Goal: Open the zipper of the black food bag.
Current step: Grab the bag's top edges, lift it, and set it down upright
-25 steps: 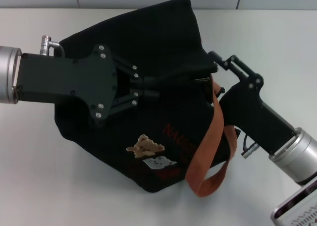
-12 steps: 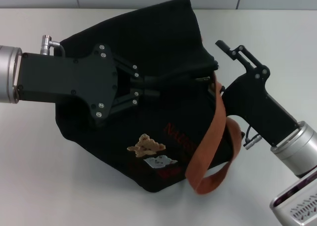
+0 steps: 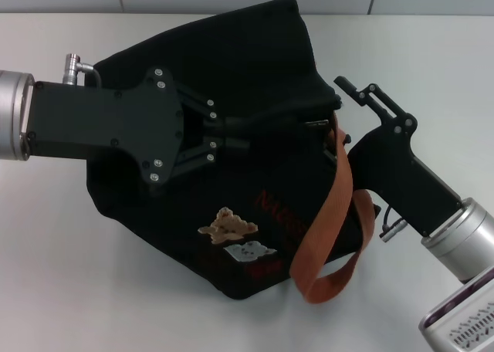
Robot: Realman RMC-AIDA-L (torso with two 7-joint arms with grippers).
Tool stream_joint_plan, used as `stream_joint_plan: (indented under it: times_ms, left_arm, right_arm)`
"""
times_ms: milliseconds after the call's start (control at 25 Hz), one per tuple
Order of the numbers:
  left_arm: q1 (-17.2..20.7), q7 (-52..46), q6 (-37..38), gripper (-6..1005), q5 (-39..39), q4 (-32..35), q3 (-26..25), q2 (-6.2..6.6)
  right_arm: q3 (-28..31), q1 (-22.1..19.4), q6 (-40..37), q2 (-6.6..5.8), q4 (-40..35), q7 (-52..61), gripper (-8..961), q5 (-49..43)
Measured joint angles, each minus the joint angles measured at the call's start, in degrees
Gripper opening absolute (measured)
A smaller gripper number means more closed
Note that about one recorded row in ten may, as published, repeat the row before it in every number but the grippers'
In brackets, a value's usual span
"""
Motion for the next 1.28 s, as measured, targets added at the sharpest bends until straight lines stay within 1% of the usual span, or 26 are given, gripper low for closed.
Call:
stream_joint_plan:
  times_ms: [520,720,920,1040,1080,1120,1160,1240,1280]
  left_arm:
    - [-0.1,0.0,-0.1,101,-0.7,-0.6,0.6,0.0]
    - [-0.1,0.0,-0.1,101,-0.8,-0.7,0.7,0.0]
    - [-0.1,0.2,-0.1,101,-0.9,-1.6,0.9,0.0]
    - [-0.1,0.3,-0.1,101,-0.9,-2.0,0.9,0.0]
    - [-0.1,0.4,-0.1,101,-1.0,-2.2,0.9,0.0]
    - [-0.1,0.4,-0.1,101,-1.0,-2.2,0.9,0.0]
    - [-0.1,0.4,-0.1,101,-1.0,-2.3,0.9,0.0]
    - [0.0,0.5,-0.1,101,-1.0,-2.4,0.9,0.01]
    - [0.1,0.6,-0.1,101,-1.1,-2.7,0.9,0.05]
  right_arm:
    - [-0.2,-0.3,-0.9,0.0,1.3,-0.7,643,-4.0]
    - [0.3,-1.0,-2.9,0.01,1.3,-0.5,640,-4.5]
    - [0.7,-2.4,-6.7,0.01,0.8,1.9,637,-4.2]
    - [2.5,-3.1,-7.9,0.01,-0.1,6.0,636,-3.9]
    - [4.6,-3.6,-8.6,0.0,-1.1,10.1,635,-3.8]
    - [4.6,-3.6,-8.6,0.0,-1.1,10.1,634,-3.8]
    - [6.5,-4.1,-9.5,-0.01,-2.4,14.6,634,-3.8]
    - [7.5,-4.4,-10.1,-0.07,-3.0,16.8,633,-3.8]
    - [10.3,-5.1,-11.3,-0.23,-4.5,23.0,632,-3.8]
